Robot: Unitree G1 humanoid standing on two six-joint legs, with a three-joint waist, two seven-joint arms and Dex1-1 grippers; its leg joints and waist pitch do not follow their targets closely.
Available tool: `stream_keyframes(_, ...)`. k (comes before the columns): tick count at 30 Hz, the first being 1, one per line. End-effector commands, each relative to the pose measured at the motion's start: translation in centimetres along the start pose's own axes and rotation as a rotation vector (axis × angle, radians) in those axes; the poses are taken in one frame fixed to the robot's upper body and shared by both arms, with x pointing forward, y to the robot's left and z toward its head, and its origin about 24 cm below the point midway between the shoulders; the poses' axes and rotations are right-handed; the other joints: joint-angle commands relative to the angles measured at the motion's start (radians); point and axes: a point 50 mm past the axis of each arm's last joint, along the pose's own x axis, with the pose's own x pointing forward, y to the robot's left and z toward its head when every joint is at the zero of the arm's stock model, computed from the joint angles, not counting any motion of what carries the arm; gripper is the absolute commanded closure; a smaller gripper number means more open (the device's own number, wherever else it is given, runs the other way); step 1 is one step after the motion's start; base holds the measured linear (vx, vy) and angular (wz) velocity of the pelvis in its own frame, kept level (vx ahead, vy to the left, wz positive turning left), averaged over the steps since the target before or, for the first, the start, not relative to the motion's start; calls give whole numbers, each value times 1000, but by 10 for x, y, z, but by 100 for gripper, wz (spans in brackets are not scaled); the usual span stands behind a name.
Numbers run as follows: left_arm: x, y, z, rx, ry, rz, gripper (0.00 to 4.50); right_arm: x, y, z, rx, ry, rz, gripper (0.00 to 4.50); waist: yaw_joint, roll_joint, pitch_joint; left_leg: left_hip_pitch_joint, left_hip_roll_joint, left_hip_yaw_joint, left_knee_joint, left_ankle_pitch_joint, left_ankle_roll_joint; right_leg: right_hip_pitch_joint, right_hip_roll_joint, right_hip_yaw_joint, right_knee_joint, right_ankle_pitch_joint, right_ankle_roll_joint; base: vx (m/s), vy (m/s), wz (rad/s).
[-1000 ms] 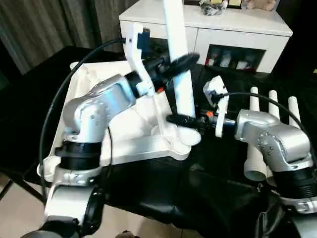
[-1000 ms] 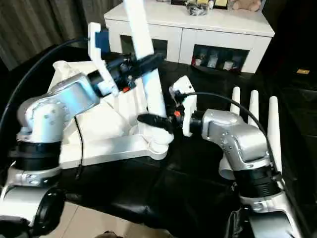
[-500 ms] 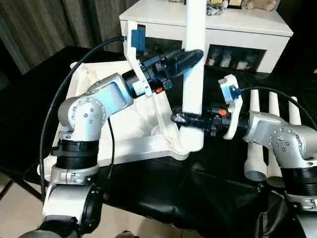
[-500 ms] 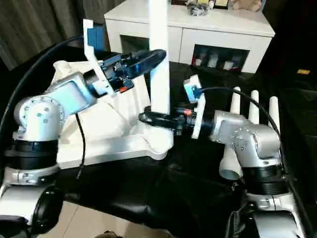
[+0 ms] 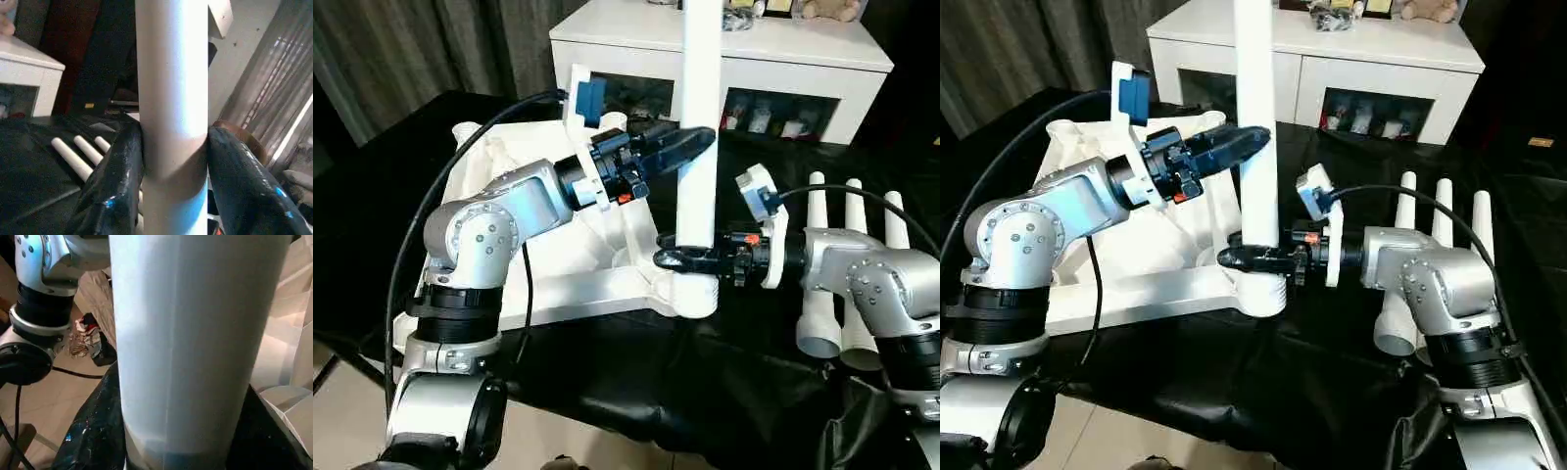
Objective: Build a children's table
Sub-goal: Pick table leg
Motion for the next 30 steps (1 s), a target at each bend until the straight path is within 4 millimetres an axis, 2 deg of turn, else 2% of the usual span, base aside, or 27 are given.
stream_keyframes(1, 8, -6, 4, -14, 0, -55, 204, 2, 3, 1, -38, 14, 15, 263, 4, -20, -77, 20, 37, -12, -65, -98, 16, 57, -75, 42, -76, -94, -230, 0, 0, 0)
stream_keyframes(3, 8, -6, 6, 11, -3, -43, 172, 3, 3, 1, -40, 16, 14, 263, 4, -19, -78, 20, 39, -13, -65, -94, 20, 57, -75, 42, -76, -84, -232, 0, 0, 0)
stream_keyframes(6, 8, -5, 6, 61, -1, -31, 150, 3, 3, 1, -45, 20, 16, 263, 4, -19, -78, 20, 40, -14, -65, -86, 31, 57, -75, 41, -75, -66, -234, 0, 0, 0)
stream_keyframes(7, 7, -5, 5, 57, -1, -35, 191, 3, 3, 1, -47, 21, 15, 263, 4, -19, -79, 20, 39, -14, -64, -85, 31, 57, -75, 41, -74, -64, -235, 0, 0, 0)
stream_keyframes(11, 5, -3, 6, 28, -5, -21, 195, 3, 2, 2, -53, 22, 10, 264, 4, -19, -78, 20, 39, -13, -64, -95, 27, 58, -76, 41, -75, -81, -236, 0, 0, 0)
stream_keyframes(14, 4, -1, 7, 18, -15, -4, 235, 4, 0, 2, -62, 22, 0, 264, 3, -18, -77, 21, 40, -13, -65, -100, 23, 56, -75, 41, -75, -89, -235, 0, 0, 0)
stream_keyframes(16, 4, 0, 7, 23, -20, 6, 239, 4, -1, 2, -72, 23, -13, 264, 3, -21, -77, 21, 39, -13, -65, -99, 23, 57, -75, 41, -76, -86, -234, 0, 0, 0)
stream_keyframes(18, 4, 2, 9, 31, -32, 31, 261, 4, -3, 2, -92, 25, -39, 264, 4, -20, -79, 20, 39, -13, -64, -87, 27, 57, -75, 41, -73, -72, -237, 0, 0, 0)
stream_keyframes(21, 3, 4, 11, 38, -47, 54, 269, 5, -4, 3, -111, 17, -56, 264, 4, -19, -79, 20, 39, -13, -64, -88, 28, 57, -75, 41, -73, -67, -238, 0, 0, 0)
stream_keyframes(22, 3, 4, 11, 38, -48, 56, 270, 6, -4, 3, -113, 15, -57, 229, 3, -19, -78, 20, 39, -13, -64, -91, 29, 57, -75, 41, -74, -70, -238, 0, 0, 0)
stream_keyframes(24, 3, 5, 12, 45, -55, 70, 271, 6, -5, 4, -115, 9, -67, 194, 3, -18, -78, 19, 38, -13, -64, -92, 29, 57, -75, 41, -75, -74, -237, 0, 0, 0)
stream_keyframes(26, 3, 7, 13, 85, -67, 124, 271, 9, -8, 7, -130, -20, -107, 187, 1, -18, -77, 20, 39, -15, -65, -97, 24, 57, -75, 41, -76, -82, -231, 0, 0, 0)
stream_keyframes(27, 3, 7, 13, 85, -67, 124, 272, 9, -8, 7, -130, -20, -107, 168, 1, -17, -78, 21, 40, -14, -65, -98, 23, 56, -75, 41, -76, -85, -231, 0, 0, 0)
stream_keyframes(30, 5, 6, 13, 122, -77, 166, 273, 18, -17, 12, -223, -41, -281, 149, -2, -16, -77, 20, 41, -15, -67, -88, 5, 51, -76, 41, -75, -82, -225, 0, 0, 0)
